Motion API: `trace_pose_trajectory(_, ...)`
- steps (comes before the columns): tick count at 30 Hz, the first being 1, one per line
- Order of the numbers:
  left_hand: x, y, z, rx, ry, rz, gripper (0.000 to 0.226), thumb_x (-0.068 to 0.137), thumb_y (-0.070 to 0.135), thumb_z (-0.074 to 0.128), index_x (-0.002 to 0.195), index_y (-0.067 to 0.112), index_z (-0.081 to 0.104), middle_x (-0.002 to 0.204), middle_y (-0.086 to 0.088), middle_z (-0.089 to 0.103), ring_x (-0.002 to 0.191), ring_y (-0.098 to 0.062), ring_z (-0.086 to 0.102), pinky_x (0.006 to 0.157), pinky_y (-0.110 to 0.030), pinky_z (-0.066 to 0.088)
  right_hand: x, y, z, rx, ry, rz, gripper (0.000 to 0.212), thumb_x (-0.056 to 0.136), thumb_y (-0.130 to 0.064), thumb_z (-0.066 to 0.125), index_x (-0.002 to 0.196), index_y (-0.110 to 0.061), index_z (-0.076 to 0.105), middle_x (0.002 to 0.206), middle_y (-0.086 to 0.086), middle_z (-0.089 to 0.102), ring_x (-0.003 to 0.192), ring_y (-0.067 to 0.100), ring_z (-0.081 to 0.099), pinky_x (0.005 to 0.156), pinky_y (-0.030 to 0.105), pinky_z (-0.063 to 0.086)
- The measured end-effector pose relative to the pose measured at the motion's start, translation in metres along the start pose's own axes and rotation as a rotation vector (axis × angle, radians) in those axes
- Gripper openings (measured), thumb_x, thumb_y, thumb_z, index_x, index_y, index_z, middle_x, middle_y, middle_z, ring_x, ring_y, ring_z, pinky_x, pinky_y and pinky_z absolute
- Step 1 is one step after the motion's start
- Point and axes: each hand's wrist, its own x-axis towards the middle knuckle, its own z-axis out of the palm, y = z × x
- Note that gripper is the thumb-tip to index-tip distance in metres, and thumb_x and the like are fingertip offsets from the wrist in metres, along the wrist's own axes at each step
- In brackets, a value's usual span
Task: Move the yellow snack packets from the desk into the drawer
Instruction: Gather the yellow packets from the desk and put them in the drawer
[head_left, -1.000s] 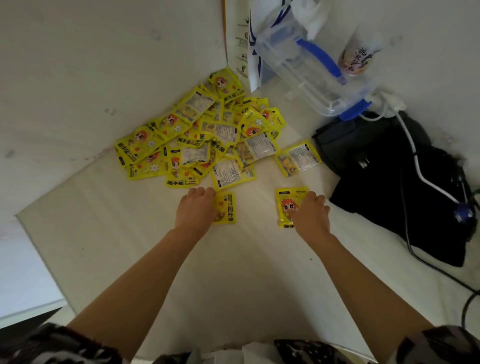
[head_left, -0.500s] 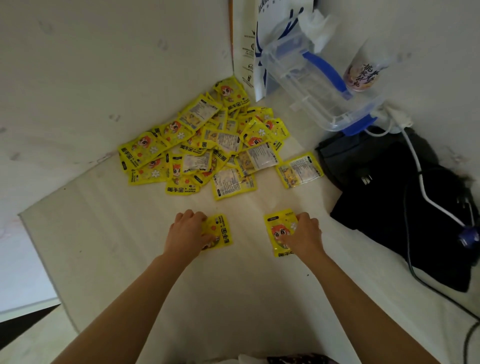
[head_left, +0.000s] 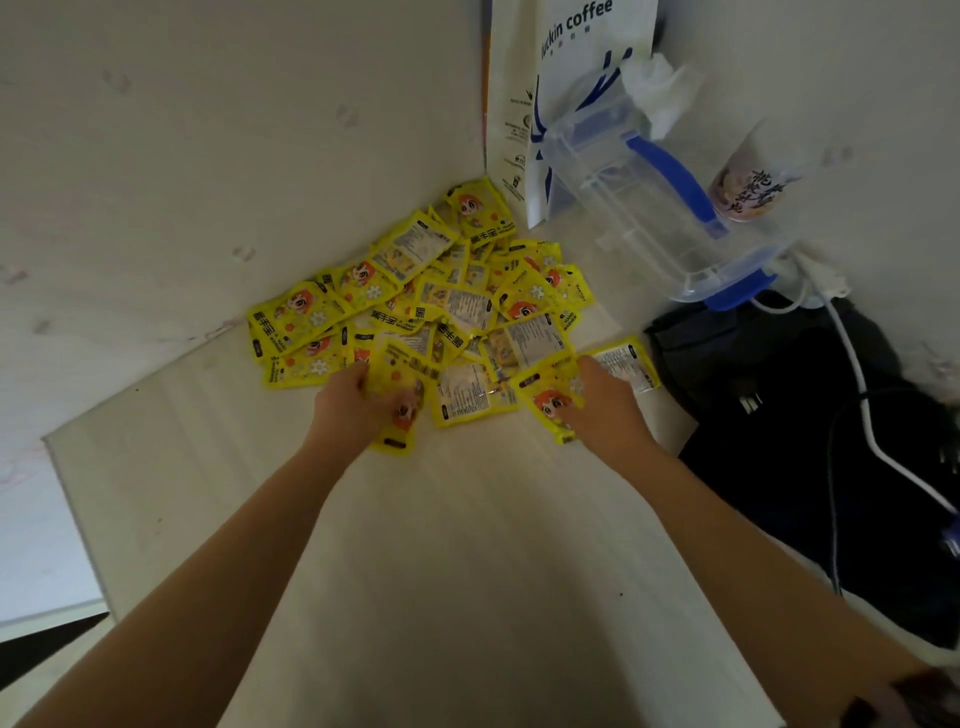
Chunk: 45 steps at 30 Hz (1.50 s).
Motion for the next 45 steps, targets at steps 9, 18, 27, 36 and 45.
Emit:
trace_pose_trajectory(9,0.054,0.037,0.001,-0.294,0.048,-0.147,0.012,0.079,0.022,0.076,0.084,0.018,0.066,0.081,-0.001,0.069,0.076,-0.021,0.065,0.066,-0.032,0.052,0.081,-0.029,-0.006,-0.334,-0.062,-0.192,0.046,0.088,-0.009,0.058,0.132,-0.015,0.042,0.106,0.012,0.058,0.105,0.036,0.056,0.079,0.042,0.048)
trace_pose_trajectory(18,0.104,-0.026,0.04,-0.022,0.138,-0.199,0.084,0.036,0.076,0.059,0.1,0.022,0.067,0.107,-0.011,0.067,0.101,-0.035,0.063,0.084,-0.053,0.054,0.104,-0.027,0.014,-0.632,-0.1,-0.272,0.059,0.082,-0.002,0.061,0.137,-0.012,0.042,0.145,0.012,0.036,0.13,0.038,0.034,0.103,0.047,0.037)
trace_pose_trajectory(27,0.051,0.021,0.034,-0.156,0.165,-0.209,0.029,0.073,0.017,0.079,0.096,0.004,0.068,0.088,-0.011,0.07,0.08,-0.028,0.066,0.065,-0.039,0.055,0.08,-0.023,0.018,-0.642,-0.079,-0.281,0.046,0.085,-0.005,0.057,0.129,-0.009,0.041,0.127,0.015,0.044,0.114,0.033,0.049,0.1,0.051,0.038)
trace_pose_trajectory(36,0.015,0.006,0.023,-0.28,0.28,-0.239,0.022,0.07,0.028,0.078,0.085,0.019,0.065,0.087,-0.005,0.069,0.086,-0.029,0.066,0.078,-0.048,0.057,0.038,-0.01,0.018,-0.471,-0.069,-0.278,0.037,0.092,-0.017,0.056,0.125,-0.01,0.041,0.107,0.012,0.058,0.101,0.035,0.055,0.078,0.047,0.049)
trace_pose_trajectory(45,-0.013,-0.001,0.024,-0.437,0.151,-0.189,0.045,0.071,0.008,0.08,0.11,0.018,0.058,0.09,0.002,0.068,0.084,-0.022,0.07,0.074,-0.044,0.059,0.011,0.019,-0.006,-0.085,-0.149,-0.08,0.054,0.089,-0.023,0.065,0.137,-0.011,0.043,0.129,0.01,0.057,0.119,0.028,0.054,0.089,0.031,0.044)
